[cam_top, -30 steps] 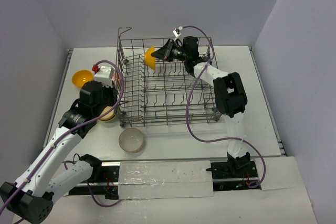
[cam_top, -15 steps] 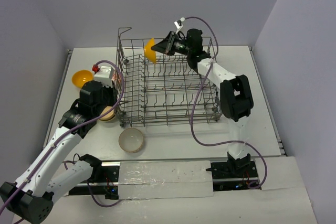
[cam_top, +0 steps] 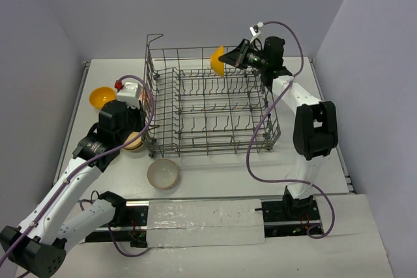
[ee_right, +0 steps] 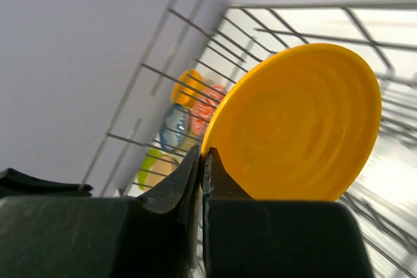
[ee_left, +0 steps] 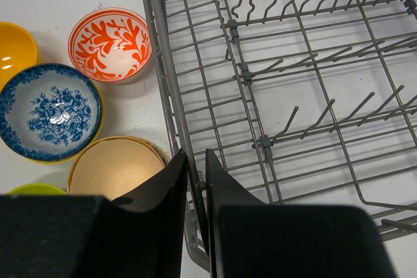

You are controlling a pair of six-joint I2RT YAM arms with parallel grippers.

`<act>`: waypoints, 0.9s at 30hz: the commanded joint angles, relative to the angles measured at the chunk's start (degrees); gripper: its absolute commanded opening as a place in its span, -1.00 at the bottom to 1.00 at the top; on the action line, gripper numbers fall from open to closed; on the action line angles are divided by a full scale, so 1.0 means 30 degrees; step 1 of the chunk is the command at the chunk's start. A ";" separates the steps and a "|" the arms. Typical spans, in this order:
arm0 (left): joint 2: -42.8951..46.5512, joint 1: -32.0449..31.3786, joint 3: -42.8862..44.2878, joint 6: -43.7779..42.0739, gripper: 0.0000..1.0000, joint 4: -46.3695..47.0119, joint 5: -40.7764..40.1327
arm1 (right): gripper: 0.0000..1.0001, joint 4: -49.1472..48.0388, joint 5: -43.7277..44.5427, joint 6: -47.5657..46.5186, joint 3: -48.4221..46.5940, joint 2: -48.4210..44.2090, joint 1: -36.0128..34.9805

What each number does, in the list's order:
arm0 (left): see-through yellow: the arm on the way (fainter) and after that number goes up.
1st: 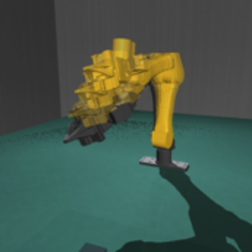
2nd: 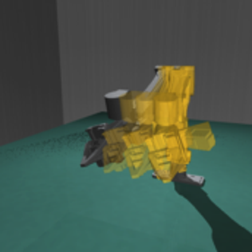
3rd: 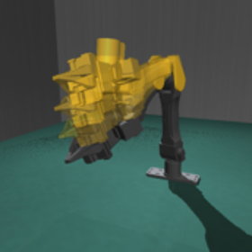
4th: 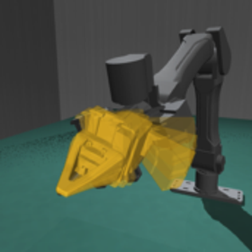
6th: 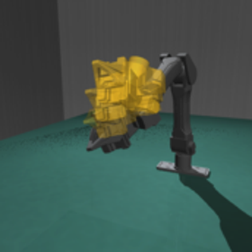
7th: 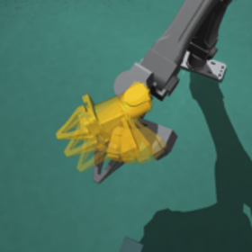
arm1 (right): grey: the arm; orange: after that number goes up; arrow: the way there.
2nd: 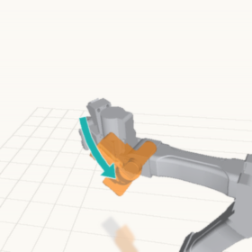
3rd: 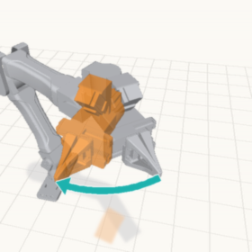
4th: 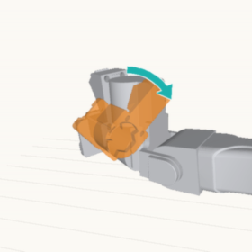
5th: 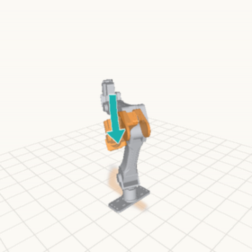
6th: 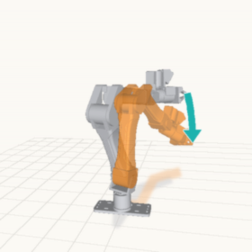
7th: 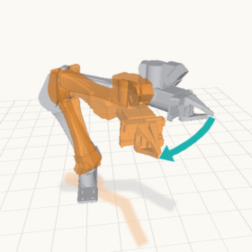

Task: Load the bowls into the dish rack
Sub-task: Insert the bowl into the dish rack.

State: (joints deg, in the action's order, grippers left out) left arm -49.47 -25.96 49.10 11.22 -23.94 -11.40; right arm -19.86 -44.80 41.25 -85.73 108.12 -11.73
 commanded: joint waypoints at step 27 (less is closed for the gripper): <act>-0.0736 -0.0196 -0.0166 -0.0782 -1.00 0.0072 0.1163 | -1.00 -0.3195 -0.3759 0.0867 0.2064 -0.0003 0.4904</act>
State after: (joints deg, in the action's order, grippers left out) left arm -50.46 -25.96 49.10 10.22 -22.87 -11.84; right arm -24.23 -54.15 43.22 -79.33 108.18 2.02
